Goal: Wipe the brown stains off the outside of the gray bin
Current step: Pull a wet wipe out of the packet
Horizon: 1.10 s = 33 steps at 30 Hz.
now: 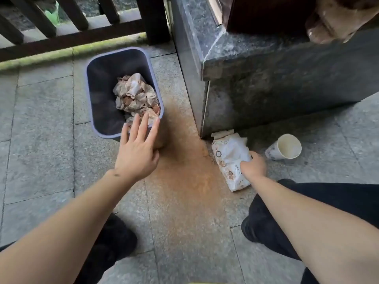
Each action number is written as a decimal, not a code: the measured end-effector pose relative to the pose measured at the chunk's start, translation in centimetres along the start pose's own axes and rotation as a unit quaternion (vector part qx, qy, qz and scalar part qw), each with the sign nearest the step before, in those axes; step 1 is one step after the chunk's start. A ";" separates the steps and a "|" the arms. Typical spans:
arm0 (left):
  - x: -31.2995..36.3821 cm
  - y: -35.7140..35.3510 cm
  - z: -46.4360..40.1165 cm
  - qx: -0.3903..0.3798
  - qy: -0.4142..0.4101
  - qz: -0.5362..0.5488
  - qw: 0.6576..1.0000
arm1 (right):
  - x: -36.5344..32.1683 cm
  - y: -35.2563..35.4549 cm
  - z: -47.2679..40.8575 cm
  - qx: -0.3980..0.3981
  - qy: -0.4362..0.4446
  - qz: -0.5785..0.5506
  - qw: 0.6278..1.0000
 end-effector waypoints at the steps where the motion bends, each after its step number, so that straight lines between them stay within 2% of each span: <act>1: 0.1 -0.1 -0.1 -0.005 0.005 0.005 1.000 | 0.4 -0.1 -0.1 0.003 -0.018 -0.031 0.999; 6: 0.2 -0.3 -0.1 0.000 0.018 0.011 1.000 | 1.3 -1.2 -1.0 -0.032 -0.090 -0.156 0.983; 16: 0.3 0.3 -0.3 -0.008 0.034 0.036 0.999 | 1.2 -1.7 -2.5 -0.011 -0.182 -0.287 0.940; 17: 0.3 0.5 -0.3 -0.009 0.036 0.043 0.998 | 1.5 -1.6 -2.5 -0.002 -0.209 -0.316 0.926; 19: 0.3 0.7 -0.4 -0.015 0.041 0.058 0.997 | 1.9 -1.3 -2.3 0.006 -0.288 -0.393 0.873; 21: 0.3 0.9 -0.4 -0.011 0.046 0.072 0.996 | 2.5 -1.4 -2.3 -0.020 -0.339 -0.464 0.818; 22: 0.3 1.0 -0.4 -0.007 0.047 0.075 0.996 | 2.7 -1.6 -2.5 -0.041 -0.346 -0.478 0.806; 26: 0.3 0.9 -0.5 0.008 0.046 0.076 0.996 | 2.8 -2.2 -2.7 -0.096 -0.322 -0.384 0.860; 29: 0.3 0.7 -0.5 0.018 0.046 0.076 0.996 | 2.5 -2.4 -3.0 -0.114 -0.307 -0.345 0.880; 33: 0.3 0.6 -0.5 0.032 0.042 0.074 0.996 | 2.0 -2.1 -2.8 -0.098 -0.234 -0.312 0.916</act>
Point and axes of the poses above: each hand's wrist, its own z-axis away from the middle knuckle, its own y-axis out of the back of the hand, x = y × z, the point moved 3 cm from there along -z, towards the middle knuckle, and after that the axes turned 5 degrees about -z, right-handed, at the moved point
